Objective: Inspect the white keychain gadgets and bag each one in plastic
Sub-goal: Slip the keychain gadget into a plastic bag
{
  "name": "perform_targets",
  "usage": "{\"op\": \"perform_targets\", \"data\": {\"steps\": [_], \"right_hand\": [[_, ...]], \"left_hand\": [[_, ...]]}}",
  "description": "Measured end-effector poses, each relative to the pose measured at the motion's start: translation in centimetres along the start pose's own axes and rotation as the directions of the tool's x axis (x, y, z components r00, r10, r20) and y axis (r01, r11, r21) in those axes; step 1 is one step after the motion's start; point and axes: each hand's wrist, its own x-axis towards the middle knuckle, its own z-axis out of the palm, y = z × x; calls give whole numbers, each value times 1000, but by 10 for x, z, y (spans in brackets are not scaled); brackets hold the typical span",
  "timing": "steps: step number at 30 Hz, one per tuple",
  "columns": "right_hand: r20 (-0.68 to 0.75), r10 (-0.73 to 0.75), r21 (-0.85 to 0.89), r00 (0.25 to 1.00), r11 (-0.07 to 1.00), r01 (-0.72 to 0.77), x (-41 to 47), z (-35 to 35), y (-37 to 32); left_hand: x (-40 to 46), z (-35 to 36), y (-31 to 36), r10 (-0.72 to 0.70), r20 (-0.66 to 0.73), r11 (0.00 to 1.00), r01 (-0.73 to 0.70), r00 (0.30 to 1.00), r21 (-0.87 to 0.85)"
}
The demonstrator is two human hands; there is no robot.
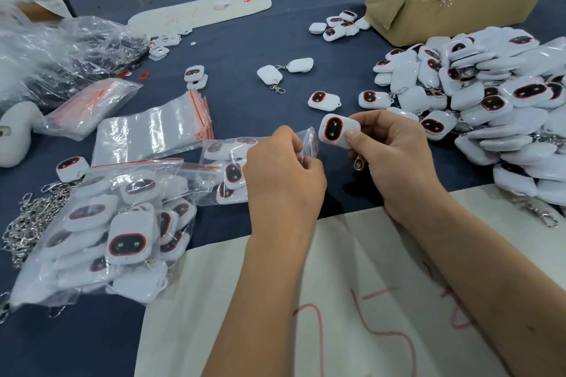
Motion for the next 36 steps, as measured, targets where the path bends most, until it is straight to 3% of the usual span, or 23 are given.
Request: {"op": "perform_targets", "data": {"steps": [8,16,20,25,30,36], "right_hand": [[-17,-9,4,1000,1000,9,1,0,1],[22,-89,-81,996,993,91,-3,4,2],[98,-141,-126,985,980,153,-6,5,0],[158,-160,-114,974,977,179,-9,6,-1],[356,-168,36,919,985,167,-10,4,-5],[651,-130,17,748,987,157,-11,3,-13]], "left_hand": [[-1,1,-1,34,28,997,-36,999,74],[5,-4,-4,-94,-84,978,77,992,-192],[5,-4,-2,-19,-171,975,-19,985,-222],[1,-1,3,193,-230,959,-233,954,-160],[-1,0,6,302,-258,932,-341,918,-120],[-4,-2,9,313,-306,922,-365,899,-132]]}}
